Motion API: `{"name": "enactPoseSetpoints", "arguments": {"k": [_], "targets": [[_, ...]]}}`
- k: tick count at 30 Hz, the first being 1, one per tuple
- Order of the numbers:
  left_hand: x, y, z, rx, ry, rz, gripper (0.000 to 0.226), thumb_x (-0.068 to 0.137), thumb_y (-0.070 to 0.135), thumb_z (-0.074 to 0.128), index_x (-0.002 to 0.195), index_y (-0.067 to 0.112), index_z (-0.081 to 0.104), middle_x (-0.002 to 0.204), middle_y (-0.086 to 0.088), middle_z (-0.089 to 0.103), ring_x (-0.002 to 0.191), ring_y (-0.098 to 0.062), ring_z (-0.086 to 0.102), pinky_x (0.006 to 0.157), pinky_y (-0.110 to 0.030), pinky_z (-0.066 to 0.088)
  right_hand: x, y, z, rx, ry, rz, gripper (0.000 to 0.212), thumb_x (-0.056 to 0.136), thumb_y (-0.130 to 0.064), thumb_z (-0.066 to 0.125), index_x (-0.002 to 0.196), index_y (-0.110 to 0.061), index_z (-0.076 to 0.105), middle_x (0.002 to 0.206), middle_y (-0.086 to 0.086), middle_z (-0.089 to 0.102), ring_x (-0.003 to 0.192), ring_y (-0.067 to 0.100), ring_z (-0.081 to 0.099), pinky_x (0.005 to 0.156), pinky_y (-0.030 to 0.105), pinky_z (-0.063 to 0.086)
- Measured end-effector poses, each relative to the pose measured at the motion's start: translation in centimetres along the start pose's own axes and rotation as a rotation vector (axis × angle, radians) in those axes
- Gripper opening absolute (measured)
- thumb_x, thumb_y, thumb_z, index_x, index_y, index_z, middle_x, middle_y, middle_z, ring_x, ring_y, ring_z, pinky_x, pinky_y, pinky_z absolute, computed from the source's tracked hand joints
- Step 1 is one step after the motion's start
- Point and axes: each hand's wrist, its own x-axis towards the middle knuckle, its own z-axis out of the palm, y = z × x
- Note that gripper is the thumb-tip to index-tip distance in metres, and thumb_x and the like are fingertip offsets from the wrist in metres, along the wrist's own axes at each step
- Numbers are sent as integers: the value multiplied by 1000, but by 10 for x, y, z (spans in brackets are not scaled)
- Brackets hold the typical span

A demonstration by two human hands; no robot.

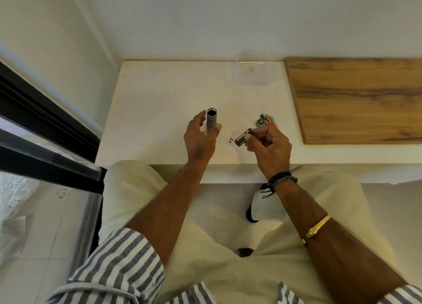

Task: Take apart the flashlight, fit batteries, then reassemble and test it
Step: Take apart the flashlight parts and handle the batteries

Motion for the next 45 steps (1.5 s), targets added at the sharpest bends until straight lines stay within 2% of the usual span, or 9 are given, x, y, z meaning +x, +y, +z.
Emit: {"name": "enactPoseSetpoints", "arguments": {"k": [7,12,17,20,24,31,34,39,45], "targets": [[0,1,3,24,-39,76,32,94,22,65,125,14,63,119,-3,70,108,-14,61,99,-42,52,4,-1,0,91,1,50,16,86,-11,79,99,-11,70,89,9,78,82,25,76,69,38,64],[-10,6,-2,87,-92,168,31,96,24,62,125,13,61,118,-3,71,104,-12,60,94,-30,49,7,-4,-1,296,-3,237,17,91,-9,72,107,-15,70,87,4,79,90,24,77,72,35,63],[-25,10,-9,175,-176,289,32,98,20,60,129,10,58,119,-7,70,108,-22,64,94,-34,52,4,-7,-5,415,-88,319,19,98,-12,63,112,-22,72,102,3,77,88,30,76,64,38,64],[-30,10,-12,228,-203,349,31,97,20,61,126,11,60,117,-7,69,105,-22,62,90,-34,51,2,-8,-7,395,-92,293,21,93,-16,73,112,-24,72,92,3,79,76,24,76,58,33,62],[-31,3,-15,403,-264,414,31,97,27,60,126,16,61,111,-5,68,98,-22,57,84,-37,49,-1,-6,-11,423,-42,262,22,82,-12,82,101,-10,72,82,6,78,67,20,73,57,28,60],[-31,-3,-19,483,-285,436,33,97,32,59,127,20,60,106,-5,66,94,-22,54,83,-39,48,3,-3,-20,486,-73,204,26,86,4,73,110,-5,74,105,3,77,95,27,72,78,33,62],[-33,-2,-19,519,-306,463,34,97,33,58,129,20,60,107,-5,65,95,-21,52,84,-36,45,3,-3,-21,361,-47,147,31,87,-3,76,118,-4,70,93,6,78,80,20,71,68,30,62],[-39,-2,-17,558,-333,496,36,98,35,56,130,21,58,105,-4,63,95,-20,50,84,-37,45,2,0,-19,258,5,99,32,83,-11,81,111,-2,67,90,19,76,70,26,72,60,34,61],[-43,0,-15,535,-336,502,38,96,38,59,129,20,60,99,-3,63,90,-18,49,78,-34,44,1,1,-19,191,43,35,24,85,-18,80,108,-16,73,84,3,80,70,21,77,54,30,61]]}}
